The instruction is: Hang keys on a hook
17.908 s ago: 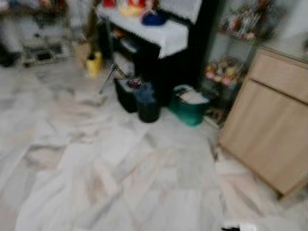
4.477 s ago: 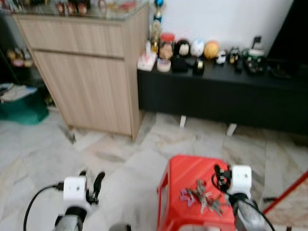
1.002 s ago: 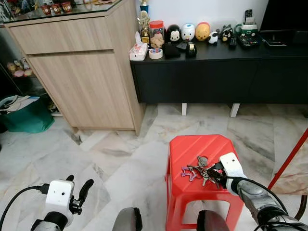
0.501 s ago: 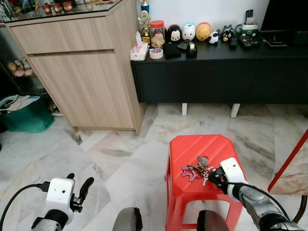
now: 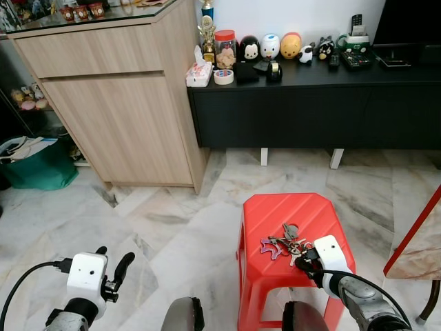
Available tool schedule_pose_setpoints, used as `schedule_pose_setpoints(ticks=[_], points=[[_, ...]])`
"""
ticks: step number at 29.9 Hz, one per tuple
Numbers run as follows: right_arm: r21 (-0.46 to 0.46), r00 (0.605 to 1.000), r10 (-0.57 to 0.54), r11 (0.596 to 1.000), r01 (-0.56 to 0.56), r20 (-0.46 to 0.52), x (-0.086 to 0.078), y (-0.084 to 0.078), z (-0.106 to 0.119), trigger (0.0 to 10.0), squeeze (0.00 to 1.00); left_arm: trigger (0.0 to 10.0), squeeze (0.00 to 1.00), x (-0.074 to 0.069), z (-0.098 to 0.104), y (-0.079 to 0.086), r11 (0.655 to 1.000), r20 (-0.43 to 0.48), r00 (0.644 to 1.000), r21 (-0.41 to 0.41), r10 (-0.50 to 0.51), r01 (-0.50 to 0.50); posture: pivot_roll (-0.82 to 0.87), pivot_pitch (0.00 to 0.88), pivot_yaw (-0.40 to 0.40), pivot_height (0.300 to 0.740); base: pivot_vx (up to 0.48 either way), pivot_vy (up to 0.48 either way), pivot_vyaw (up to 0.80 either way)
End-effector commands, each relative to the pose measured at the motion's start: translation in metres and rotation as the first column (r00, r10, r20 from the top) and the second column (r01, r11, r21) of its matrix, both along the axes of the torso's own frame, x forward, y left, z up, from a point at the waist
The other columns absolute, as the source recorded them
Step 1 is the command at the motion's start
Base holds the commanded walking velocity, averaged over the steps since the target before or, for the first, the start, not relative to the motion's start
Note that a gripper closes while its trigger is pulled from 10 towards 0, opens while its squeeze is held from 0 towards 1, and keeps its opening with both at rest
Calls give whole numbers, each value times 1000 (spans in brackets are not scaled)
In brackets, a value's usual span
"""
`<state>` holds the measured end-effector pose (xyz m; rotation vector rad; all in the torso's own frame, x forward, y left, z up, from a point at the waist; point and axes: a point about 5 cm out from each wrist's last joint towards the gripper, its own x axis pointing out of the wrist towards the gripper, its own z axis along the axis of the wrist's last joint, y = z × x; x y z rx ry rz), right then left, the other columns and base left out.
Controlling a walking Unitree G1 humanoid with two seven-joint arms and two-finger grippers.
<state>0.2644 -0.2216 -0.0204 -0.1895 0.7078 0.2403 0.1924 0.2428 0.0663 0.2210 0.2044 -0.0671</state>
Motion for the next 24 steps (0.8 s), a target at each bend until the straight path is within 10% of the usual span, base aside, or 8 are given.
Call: schedule_pose_setpoints(ticks=[1,20,21,24], points=[[10,1000,-12,1000,12,6,4,2,2,10000,0,10000,0,0,-1,3,1000,-6,1000,14,0,0,133,0,102,586,0,0,0],[3,996,-89,996,89,-24,-7,0,-7,10000,0,10000,0,-1,-2,3,1000,-14,1000,23,-7,8,135,0,103,586,0,0,0],[6,995,-96,995,96,-27,-7,0,-8,0,0,10000,0,-1,-2,3,1000,-14,1000,23,-8,8,136,0,103,586,0,0,0],[8,994,-106,994,107,-32,-9,-1,-9,0,0,10000,0,-2,-2,3,1000,-17,1000,24,-9,9,136,0,103,586,0,0,0]])
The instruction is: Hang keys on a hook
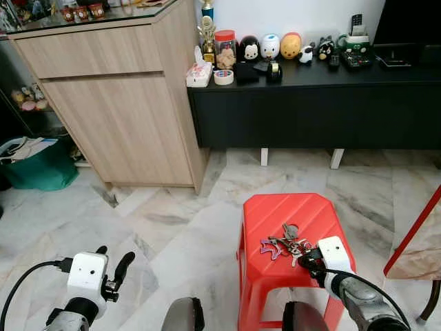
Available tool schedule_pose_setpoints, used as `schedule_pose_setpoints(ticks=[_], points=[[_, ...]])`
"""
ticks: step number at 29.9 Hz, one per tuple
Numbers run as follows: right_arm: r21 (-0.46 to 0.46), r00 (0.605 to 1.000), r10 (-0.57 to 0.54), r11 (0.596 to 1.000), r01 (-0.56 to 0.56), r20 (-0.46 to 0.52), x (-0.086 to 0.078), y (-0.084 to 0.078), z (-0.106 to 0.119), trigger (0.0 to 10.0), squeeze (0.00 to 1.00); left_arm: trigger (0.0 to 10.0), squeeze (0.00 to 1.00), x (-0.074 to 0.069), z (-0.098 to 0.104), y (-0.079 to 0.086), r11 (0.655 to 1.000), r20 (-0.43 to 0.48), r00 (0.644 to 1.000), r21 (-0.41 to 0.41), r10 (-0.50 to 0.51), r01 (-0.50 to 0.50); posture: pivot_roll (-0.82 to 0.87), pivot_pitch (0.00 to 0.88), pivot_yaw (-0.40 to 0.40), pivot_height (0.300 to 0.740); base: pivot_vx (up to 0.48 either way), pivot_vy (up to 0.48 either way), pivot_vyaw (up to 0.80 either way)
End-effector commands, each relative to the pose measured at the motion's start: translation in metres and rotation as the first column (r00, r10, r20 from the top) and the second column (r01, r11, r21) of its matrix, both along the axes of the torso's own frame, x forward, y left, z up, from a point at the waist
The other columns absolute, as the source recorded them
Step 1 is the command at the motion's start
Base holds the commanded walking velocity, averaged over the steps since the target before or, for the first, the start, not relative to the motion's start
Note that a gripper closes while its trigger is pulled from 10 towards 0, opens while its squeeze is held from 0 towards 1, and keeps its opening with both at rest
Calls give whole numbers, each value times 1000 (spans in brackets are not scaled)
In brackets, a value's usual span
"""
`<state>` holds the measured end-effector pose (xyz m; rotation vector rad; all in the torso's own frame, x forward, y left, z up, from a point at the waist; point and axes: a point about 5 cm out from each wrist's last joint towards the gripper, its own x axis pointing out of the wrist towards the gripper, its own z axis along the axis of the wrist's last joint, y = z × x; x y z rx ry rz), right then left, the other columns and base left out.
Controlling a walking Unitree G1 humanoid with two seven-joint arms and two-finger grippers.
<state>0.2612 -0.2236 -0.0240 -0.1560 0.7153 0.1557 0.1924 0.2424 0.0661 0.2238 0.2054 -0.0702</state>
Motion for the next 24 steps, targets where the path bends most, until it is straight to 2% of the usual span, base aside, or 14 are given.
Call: schedule_pose_setpoints(ticks=[1,17,24], points=[[10,999,-19,1000,20,-32,-6,1,-6,0,0,10000,0,-2,-2,4,1000,-16,1000,21,-6,6,135,0,105,586,0,0,0],[12,998,-32,999,32,-53,-12,5,-12,0,0,10000,0,-4,-4,8,999,-29,1000,36,5,-4,154,0,97,586,0,0,0],[34,996,-83,996,83,10,-4,9,-6,0,0,10000,0,-2,-5,12,999,-25,999,42,24,-23,151,0,88,586,0,0,0]])
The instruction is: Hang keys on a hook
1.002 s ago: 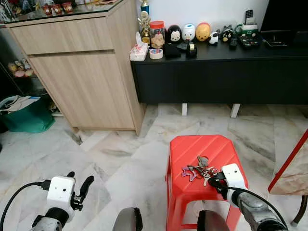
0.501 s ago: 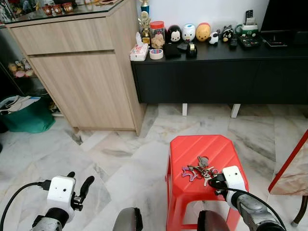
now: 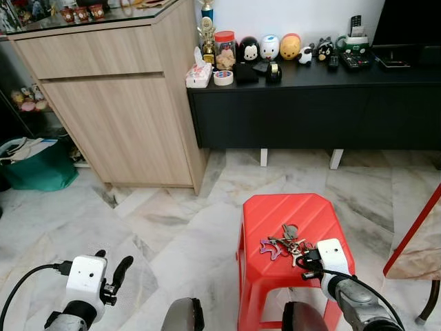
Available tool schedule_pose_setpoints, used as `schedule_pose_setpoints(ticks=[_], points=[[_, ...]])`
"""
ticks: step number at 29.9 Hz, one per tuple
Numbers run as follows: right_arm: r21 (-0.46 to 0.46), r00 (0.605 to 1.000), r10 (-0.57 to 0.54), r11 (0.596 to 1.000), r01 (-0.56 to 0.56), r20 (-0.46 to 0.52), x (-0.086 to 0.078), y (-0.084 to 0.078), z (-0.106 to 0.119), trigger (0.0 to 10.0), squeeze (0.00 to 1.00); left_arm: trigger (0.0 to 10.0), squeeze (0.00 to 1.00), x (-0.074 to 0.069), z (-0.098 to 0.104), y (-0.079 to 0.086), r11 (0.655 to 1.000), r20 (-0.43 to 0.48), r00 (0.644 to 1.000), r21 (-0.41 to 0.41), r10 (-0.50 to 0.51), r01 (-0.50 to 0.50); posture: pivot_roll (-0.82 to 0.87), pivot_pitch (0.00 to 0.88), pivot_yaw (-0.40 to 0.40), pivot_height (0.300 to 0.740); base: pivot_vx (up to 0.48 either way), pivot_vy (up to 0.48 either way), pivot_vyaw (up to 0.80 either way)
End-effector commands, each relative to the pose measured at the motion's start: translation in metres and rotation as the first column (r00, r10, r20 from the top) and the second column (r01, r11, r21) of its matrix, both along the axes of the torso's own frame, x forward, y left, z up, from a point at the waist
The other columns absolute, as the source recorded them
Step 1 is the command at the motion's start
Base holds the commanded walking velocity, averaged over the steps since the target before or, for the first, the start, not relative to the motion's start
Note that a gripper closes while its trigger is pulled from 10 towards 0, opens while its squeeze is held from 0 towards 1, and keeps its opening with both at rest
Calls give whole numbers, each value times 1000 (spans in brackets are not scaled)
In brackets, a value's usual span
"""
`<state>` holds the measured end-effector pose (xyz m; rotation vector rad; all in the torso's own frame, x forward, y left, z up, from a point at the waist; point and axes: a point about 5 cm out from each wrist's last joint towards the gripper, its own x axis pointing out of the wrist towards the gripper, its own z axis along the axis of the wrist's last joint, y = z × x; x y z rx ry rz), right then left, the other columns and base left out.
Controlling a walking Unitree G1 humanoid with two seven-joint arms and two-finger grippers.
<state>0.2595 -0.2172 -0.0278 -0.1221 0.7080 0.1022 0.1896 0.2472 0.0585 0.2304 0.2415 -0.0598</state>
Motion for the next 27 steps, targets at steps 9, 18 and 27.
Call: schedule_pose_setpoints(ticks=[9,18,27], points=[[78,980,-96,993,84,172,7,10,11,0,0,10000,0,2,-5,5,999,5,1000,22,28,-28,135,0,62,586,0,0,0],[152,948,-157,981,118,277,4,19,16,0,0,10000,0,3,-12,2,999,13,999,3,53,-53,130,0,26,586,0,0,0],[190,917,-212,970,154,337,-2,19,21,0,0,10000,0,2,-21,3,996,6,996,-7,88,-88,126,0,-1,586,0,0,0]])
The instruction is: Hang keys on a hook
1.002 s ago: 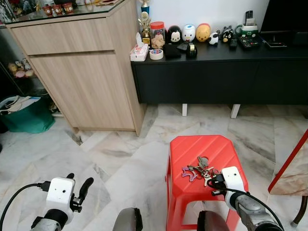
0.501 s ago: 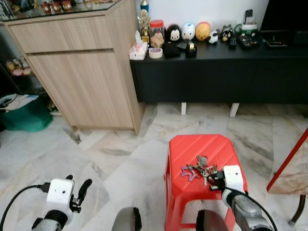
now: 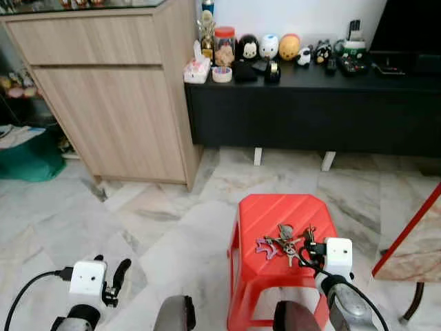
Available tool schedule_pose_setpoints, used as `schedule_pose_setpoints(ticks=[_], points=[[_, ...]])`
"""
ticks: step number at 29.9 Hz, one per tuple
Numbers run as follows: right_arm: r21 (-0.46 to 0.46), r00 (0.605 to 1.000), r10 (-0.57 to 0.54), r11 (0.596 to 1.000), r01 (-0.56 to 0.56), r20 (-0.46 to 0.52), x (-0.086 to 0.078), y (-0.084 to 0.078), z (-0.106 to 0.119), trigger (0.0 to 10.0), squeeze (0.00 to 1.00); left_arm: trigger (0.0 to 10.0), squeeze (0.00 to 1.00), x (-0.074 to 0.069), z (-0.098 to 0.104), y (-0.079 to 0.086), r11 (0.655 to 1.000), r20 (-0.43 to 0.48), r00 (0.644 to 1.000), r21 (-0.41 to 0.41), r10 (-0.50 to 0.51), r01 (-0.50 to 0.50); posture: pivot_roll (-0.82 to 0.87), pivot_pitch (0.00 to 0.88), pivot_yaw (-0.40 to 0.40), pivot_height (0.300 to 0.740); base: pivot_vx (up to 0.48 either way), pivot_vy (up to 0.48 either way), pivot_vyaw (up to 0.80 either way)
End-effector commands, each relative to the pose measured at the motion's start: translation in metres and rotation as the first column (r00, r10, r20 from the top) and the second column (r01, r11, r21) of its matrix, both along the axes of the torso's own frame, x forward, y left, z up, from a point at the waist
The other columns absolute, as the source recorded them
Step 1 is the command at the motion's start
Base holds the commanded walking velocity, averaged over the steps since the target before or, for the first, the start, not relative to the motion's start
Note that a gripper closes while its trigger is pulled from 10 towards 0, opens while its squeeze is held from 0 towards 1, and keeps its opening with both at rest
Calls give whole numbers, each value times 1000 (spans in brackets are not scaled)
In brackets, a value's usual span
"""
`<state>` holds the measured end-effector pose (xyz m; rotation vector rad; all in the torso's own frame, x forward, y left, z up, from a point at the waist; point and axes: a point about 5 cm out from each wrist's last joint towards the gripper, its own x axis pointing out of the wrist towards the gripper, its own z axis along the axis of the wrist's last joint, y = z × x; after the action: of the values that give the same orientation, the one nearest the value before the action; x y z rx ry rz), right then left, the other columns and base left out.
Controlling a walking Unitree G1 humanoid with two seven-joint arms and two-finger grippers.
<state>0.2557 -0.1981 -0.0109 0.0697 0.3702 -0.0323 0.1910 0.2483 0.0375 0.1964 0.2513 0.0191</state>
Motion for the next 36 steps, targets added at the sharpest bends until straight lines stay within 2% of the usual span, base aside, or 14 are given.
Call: schedule_pose_setpoints(ticks=[1,3,4,5,7,12,19,25,36], points=[[7,1000,-14,1000,14,26,2,0,4,0,0,10000,0,1,0,2,1000,7,1000,17,5,-5,126,0,-1,586,0,0,0],[16,998,-27,1000,27,49,0,0,6,0,0,10000,0,1,-2,4,1000,4,1000,12,19,-20,123,0,-10,586,0,0,0],[19,997,-43,999,42,70,-6,-1,7,2667,0,10000,0,2,-8,6,999,-4,999,3,42,-42,108,0,-13,586,0,0,0],[18,995,-53,999,51,85,-12,-2,7,10000,0,10000,0,3,-13,7,998,-15,998,-3,58,-58,100,0,-8,586,0,0,0],[14,992,-73,997,72,99,-18,-4,7,10000,0,10000,0,5,-22,9,997,-40,996,-10,79,-79,85,0,0,586,0,0,0],[31,986,-121,993,118,119,-16,-9,8,10000,0,10000,0,7,-37,12,994,-96,990,-19,101,-103,62,0,7,586,0,0,0],[31,985,-118,993,115,126,-15,-9,11,10000,0,10000,0,5,-51,9,993,-146,983,-36,109,-115,65,0,-2,615,0,0,0],[25,988,-105,994,103,113,-12,-11,12,10000,0,10000,0,-11,-78,5,985,-260,954,-43,149,-166,55,0,-21,645,0,0,0],[0,988,-94,995,95,120,-5,-23,17,10000,0,10000,0,-23,-102,-12,980,-382,914,-76,140,-182,44,0,-38,700,0,0,0]])
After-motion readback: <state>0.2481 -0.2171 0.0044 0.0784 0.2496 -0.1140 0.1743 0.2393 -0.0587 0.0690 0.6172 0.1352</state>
